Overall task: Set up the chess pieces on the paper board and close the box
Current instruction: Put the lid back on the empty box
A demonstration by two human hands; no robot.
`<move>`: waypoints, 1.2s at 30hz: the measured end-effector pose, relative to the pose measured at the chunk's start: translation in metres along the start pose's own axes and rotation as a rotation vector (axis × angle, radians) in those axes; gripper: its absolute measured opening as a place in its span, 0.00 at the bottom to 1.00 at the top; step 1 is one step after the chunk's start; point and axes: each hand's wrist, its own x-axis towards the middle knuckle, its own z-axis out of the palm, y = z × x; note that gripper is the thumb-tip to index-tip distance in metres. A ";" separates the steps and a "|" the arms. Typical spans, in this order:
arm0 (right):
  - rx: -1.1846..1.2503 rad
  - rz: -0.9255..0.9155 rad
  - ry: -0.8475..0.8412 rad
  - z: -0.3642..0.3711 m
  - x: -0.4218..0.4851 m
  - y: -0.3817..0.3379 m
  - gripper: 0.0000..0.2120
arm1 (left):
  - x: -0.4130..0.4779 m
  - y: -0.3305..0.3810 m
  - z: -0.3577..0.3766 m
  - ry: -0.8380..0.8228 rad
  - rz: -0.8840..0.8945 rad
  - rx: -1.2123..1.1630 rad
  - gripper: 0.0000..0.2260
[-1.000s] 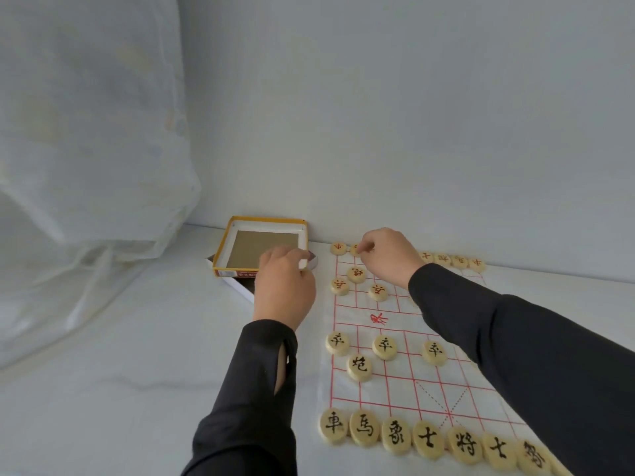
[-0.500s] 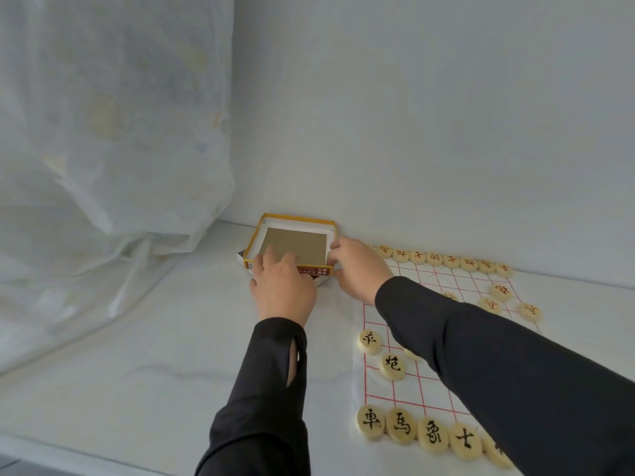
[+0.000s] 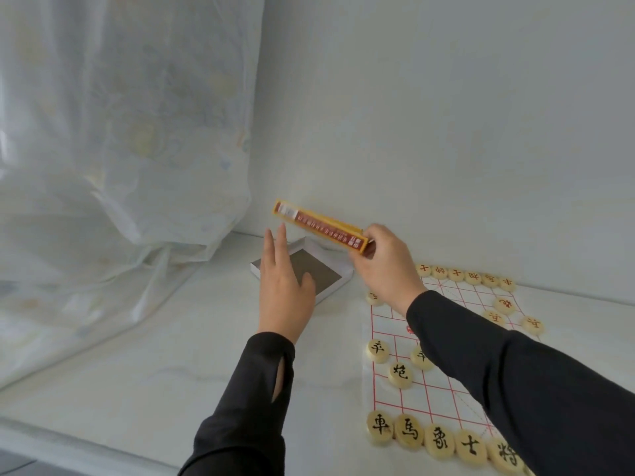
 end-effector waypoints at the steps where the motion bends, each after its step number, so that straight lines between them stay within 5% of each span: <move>1: 0.037 0.027 0.049 -0.003 0.000 -0.001 0.07 | -0.001 -0.004 -0.001 -0.034 -0.023 0.034 0.34; 6: 0.220 0.128 0.215 -0.006 0.001 -0.005 0.07 | -0.007 -0.032 -0.004 -0.357 -0.159 0.582 0.26; 9: 0.345 0.195 0.265 -0.009 0.002 -0.008 0.06 | -0.011 -0.033 -0.002 -0.501 -0.150 0.696 0.18; 15: 0.573 0.366 0.259 -0.022 -0.001 -0.010 0.07 | -0.007 -0.034 -0.014 -0.360 -0.174 0.590 0.11; 20: 1.079 0.700 0.205 -0.020 -0.004 -0.010 0.08 | -0.005 -0.033 -0.028 -0.223 -0.322 0.433 0.11; 26: 1.321 0.928 0.060 -0.012 -0.013 -0.017 0.09 | -0.003 -0.013 -0.044 0.088 -0.323 -0.036 0.15; 31: 1.232 0.965 -0.046 -0.008 -0.014 -0.021 0.10 | 0.003 0.001 -0.052 0.025 -0.440 -0.399 0.14; 36: 0.933 0.890 -0.205 -0.006 -0.016 -0.016 0.11 | 0.005 0.000 -0.052 -0.025 -0.487 -0.379 0.10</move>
